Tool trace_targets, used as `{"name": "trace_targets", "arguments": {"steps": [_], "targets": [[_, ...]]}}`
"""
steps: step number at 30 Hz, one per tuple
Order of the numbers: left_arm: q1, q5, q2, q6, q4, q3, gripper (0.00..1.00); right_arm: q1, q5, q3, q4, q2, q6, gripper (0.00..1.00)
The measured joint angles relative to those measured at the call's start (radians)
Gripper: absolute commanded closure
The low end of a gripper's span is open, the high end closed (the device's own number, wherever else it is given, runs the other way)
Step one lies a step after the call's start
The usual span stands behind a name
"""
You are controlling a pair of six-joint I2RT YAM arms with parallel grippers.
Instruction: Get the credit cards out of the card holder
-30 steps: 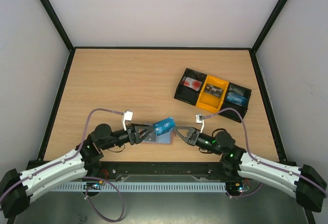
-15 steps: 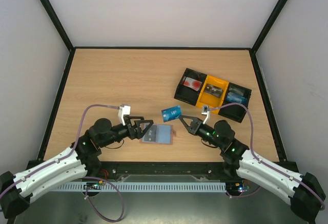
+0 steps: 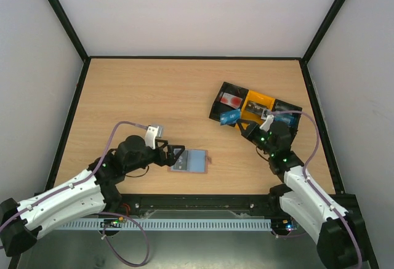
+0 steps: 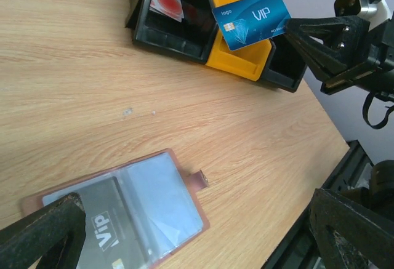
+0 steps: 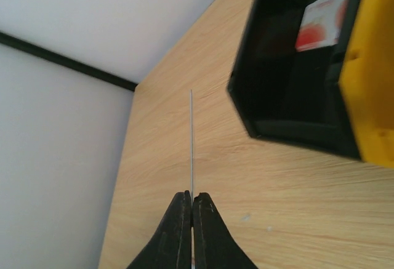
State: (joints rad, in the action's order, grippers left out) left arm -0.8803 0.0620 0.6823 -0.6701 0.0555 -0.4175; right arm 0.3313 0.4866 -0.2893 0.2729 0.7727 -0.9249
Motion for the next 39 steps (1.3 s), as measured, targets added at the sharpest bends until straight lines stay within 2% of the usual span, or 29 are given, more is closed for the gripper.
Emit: {"name": "trace_targets", "arguments": {"steps": [7,13,21,32,39], "targets": [[0.000,-0.044,0.013,0.103,0.090,-0.079,0.00,-0.197,0.043,-0.092,-0.120,0.034,0.064,0.98],[0.000,-0.045,0.040,0.146,0.120,-0.083,0.00,-0.260,0.014,-0.183,-0.213,0.083,0.110,0.98],[0.000,-0.042,0.037,0.179,0.145,-0.083,0.00,-0.323,-0.175,-0.356,-0.397,0.098,0.228,0.98],[0.000,-0.028,0.018,0.197,0.146,-0.083,0.00,-0.386,-0.443,-0.438,-0.568,0.085,0.369,0.98],[0.000,-0.025,0.006,0.197,0.145,-0.083,0.00,-0.471,-0.451,-0.445,-0.595,0.097,0.423,0.98]]}}
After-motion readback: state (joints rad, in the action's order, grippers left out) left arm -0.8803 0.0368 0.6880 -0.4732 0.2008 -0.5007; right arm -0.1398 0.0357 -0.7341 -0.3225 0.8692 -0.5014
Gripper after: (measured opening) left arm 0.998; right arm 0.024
